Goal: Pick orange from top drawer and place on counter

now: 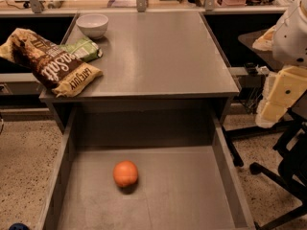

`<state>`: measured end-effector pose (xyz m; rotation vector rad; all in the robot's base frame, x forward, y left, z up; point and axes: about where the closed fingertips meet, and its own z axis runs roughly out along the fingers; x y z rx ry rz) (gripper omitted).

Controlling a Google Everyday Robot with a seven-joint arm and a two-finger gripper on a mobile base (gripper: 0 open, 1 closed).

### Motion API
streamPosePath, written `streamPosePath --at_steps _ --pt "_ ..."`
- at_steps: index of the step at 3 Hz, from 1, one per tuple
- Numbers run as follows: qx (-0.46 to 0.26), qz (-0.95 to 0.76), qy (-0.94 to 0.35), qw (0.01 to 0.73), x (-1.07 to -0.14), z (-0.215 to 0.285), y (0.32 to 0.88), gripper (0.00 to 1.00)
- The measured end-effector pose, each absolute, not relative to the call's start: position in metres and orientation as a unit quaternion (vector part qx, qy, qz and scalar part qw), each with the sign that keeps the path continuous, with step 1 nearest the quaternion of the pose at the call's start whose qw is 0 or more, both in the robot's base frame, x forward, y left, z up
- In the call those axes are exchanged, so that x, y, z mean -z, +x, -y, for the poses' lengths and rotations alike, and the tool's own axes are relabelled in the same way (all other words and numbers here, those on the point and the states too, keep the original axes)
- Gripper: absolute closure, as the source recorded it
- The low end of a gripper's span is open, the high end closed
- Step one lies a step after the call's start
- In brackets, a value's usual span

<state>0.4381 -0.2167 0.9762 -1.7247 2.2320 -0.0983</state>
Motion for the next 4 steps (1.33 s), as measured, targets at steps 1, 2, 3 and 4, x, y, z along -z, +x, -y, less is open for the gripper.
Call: streamPosePath --at_steps 1,2,3,4 --pt "0.034 -0.781 -0.603 0.159 -0.976 0.217 0.438 0.0" --pt "0.035 -0.755 -0.636 0.156 -0.957 0.189 0.45 0.0" --pt "0.024 -0.699 -0.699 0.149 -0.914 0.119 0.451 0.0" --pt "-0.017 -0.655 -0.752 0.072 -0.819 0.068 0.43 0.0"
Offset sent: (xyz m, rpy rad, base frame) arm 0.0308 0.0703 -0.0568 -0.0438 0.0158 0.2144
